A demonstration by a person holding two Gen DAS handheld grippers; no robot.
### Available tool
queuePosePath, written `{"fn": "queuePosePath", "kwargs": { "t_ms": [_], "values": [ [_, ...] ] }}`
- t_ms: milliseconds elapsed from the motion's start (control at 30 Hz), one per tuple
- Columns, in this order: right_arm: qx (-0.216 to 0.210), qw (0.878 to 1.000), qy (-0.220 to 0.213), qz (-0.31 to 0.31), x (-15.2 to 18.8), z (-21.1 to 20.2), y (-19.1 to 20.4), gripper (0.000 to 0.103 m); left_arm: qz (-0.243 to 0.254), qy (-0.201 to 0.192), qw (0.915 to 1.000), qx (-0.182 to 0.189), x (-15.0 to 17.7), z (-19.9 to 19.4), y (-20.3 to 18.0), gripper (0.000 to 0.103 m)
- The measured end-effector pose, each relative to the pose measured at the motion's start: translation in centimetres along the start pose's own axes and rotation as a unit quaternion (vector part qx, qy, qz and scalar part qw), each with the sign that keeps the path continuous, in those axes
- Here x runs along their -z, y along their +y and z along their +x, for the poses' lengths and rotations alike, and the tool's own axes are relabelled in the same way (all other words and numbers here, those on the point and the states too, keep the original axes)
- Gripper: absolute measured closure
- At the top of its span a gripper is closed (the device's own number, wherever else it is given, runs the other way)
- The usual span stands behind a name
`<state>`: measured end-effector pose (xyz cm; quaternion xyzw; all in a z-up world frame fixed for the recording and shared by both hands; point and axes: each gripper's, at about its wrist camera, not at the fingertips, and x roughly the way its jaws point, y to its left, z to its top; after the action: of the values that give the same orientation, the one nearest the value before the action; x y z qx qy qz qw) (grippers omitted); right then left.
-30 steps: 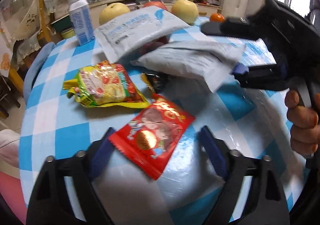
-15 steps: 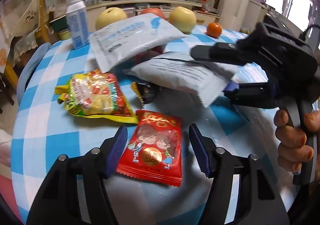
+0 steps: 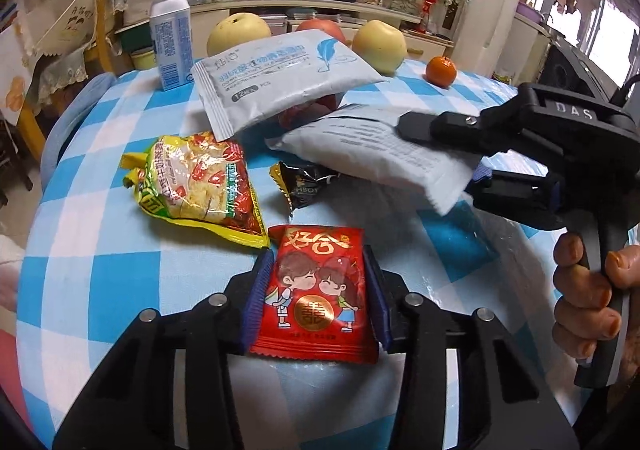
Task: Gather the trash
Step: 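Grip the red snack wrapper with the left tool while the right tool grips the white bag, then carry the red wrapper and white bag to the pink bucket and open both tools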
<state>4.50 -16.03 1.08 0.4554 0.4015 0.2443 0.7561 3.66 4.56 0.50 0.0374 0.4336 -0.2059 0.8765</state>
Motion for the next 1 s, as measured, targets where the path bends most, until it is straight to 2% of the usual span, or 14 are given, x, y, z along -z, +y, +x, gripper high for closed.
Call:
{"fn": "queuePosePath", "kwargs": {
  "t_ms": [233,367,700,1000],
  "values": [
    [-0.001,1.000,0.012,-0.005,-0.1,-0.9,0.2,0.084,-0.026,0.006,0.9996,0.010,0.1,-0.4,0.6,0.060],
    [0.001,1.000,0.003,-0.023,0.2,-2.2,0.8,0.084,-0.033,0.001,0.9994,0.012,0.2,-1.0,0.9,0.060],
    [-0.026,0.999,-0.021,-0.039,1.6,-4.9,1.7,0.086,-0.055,-0.042,0.9974,0.024,-0.2,-4.0,2.1,0.060],
    [-0.050,0.997,-0.016,-0.054,2.8,-5.0,3.7,0.086,-0.079,-0.082,0.9929,0.035,-0.5,-7.0,3.8,0.060]
  ]
}}
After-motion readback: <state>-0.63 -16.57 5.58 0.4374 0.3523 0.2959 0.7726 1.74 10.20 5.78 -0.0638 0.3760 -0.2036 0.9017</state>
